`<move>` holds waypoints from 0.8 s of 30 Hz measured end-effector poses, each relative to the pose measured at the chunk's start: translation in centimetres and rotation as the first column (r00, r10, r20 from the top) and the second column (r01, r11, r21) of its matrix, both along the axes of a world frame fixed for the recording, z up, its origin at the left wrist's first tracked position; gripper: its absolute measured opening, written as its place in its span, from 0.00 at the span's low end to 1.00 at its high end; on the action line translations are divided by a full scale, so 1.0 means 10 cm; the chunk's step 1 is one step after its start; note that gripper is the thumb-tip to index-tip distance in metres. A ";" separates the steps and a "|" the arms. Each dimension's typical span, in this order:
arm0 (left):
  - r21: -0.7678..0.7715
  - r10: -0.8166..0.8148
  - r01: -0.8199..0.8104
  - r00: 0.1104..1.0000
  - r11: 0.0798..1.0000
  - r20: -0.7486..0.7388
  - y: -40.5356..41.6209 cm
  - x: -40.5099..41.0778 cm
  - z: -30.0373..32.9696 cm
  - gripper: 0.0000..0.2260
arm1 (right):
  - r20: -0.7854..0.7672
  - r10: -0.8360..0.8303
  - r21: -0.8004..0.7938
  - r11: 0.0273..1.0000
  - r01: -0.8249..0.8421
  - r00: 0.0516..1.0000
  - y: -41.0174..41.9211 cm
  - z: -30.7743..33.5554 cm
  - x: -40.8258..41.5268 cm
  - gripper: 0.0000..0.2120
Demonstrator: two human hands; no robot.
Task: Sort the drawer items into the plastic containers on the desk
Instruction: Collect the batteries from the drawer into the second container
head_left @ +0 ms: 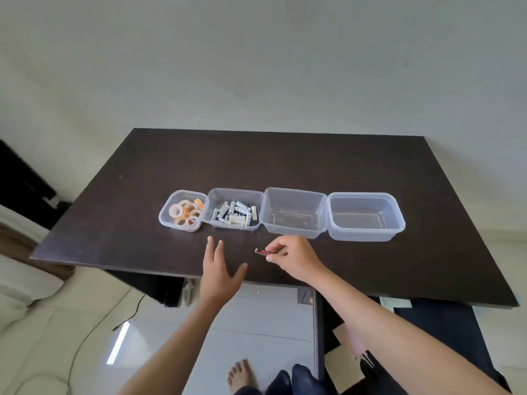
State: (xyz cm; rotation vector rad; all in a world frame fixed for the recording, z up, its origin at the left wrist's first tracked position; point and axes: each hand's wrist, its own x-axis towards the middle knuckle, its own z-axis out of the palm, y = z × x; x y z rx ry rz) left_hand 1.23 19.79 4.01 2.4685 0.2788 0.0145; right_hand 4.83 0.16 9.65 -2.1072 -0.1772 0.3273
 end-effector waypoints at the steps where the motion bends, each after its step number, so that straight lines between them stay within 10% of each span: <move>1: 0.016 0.012 -0.012 1.000 1.000 0.005 0.13 0.16 0.03 0.37 | 0.015 -0.007 -0.008 1.000 0.008 1.000 0.13 0.03 0.15 0.06; 11: 0.249 -0.039 0.047 0.999 0.967 -0.036 0.78 1.18 -0.04 0.35 | 0.189 0.012 -0.287 0.957 0.043 0.982 1.00 -0.08 1.12 0.06; 24: 0.119 -0.125 0.127 0.992 0.985 -0.020 0.84 1.28 -0.12 0.36 | 0.163 0.041 -0.422 0.906 0.032 0.986 1.13 -0.27 1.36 0.07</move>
